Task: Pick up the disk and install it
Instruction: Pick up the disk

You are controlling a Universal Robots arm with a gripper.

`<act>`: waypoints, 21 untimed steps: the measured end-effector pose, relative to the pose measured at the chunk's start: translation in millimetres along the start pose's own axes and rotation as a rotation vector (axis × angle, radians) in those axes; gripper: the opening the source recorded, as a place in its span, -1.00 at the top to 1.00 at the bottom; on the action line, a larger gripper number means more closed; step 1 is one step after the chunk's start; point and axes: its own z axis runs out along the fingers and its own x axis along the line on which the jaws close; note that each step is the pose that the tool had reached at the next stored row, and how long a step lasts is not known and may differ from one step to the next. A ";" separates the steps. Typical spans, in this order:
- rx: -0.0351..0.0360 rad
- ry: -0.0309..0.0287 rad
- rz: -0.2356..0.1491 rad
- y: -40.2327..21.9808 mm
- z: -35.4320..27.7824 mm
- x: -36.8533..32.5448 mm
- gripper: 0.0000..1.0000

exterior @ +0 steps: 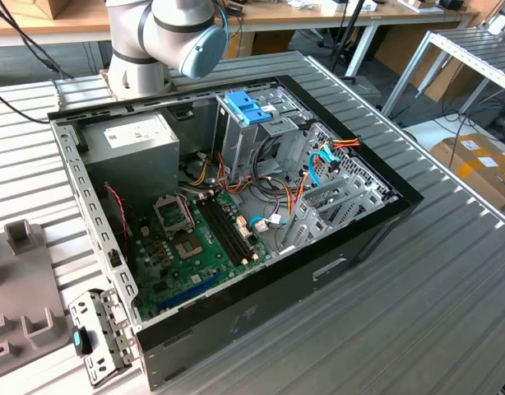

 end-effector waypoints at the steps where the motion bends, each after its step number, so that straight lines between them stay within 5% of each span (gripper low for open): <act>1: 0.0013 -0.0009 -0.035 -0.1 0.0 -0.6 0.79; 13: 0.0116 -0.0071 -0.317 -0.8 0.4 -3.3 0.79; 15: 0.0165 -0.0101 -0.449 -0.9 0.9 -4.0 0.79; 21: 0.0222 -0.0135 -0.605 -0.9 1.5 -4.4 0.79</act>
